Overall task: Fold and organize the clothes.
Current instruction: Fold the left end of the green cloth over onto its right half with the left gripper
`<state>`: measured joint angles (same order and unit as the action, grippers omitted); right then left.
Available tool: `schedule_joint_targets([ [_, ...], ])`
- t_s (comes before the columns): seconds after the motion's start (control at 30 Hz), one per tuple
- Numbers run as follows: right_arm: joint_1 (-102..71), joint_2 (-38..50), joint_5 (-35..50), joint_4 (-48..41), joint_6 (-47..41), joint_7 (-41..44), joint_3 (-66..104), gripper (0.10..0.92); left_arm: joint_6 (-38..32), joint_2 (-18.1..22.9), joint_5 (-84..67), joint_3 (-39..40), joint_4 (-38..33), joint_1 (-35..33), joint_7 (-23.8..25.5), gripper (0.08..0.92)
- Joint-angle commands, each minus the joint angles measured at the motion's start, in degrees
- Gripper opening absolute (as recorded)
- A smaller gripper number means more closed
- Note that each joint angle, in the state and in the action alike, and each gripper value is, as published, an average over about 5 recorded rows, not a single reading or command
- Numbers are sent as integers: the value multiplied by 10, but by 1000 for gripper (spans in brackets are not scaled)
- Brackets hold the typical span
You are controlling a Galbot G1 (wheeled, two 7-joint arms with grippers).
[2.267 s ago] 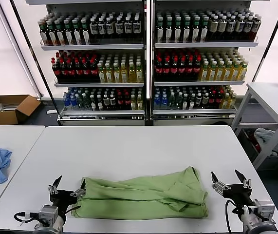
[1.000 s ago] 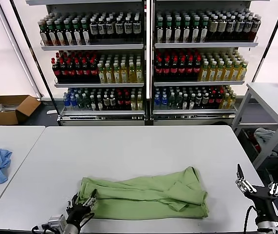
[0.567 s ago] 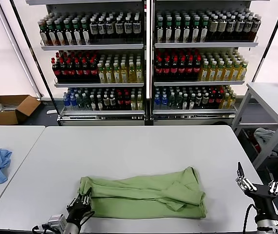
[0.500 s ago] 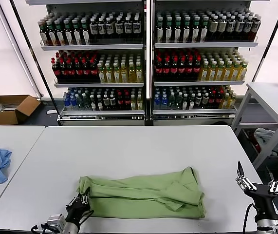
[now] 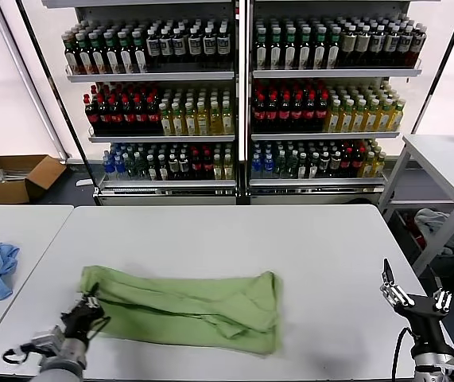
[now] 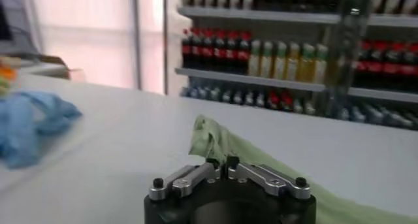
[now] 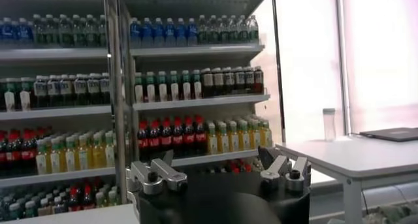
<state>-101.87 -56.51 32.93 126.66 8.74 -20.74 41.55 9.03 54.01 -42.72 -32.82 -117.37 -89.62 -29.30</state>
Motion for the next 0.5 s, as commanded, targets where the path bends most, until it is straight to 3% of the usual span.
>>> schedule_joint_targets([
  [0.03, 13, 2, -1, 1, -5, -1, -5, 823, 14, -8, -2, -223, -66, -40, -12, 104],
  [0.23, 15, 1, -4, 3, -6, -2, -10, 823, 22, 15, 60, -75, -129, -41, 1, 104],
  [0.5, 11, -6, -9, 5, -6, -4, -9, 823, 36, 23, 164, 153, -116, 44, 39, 104],
])
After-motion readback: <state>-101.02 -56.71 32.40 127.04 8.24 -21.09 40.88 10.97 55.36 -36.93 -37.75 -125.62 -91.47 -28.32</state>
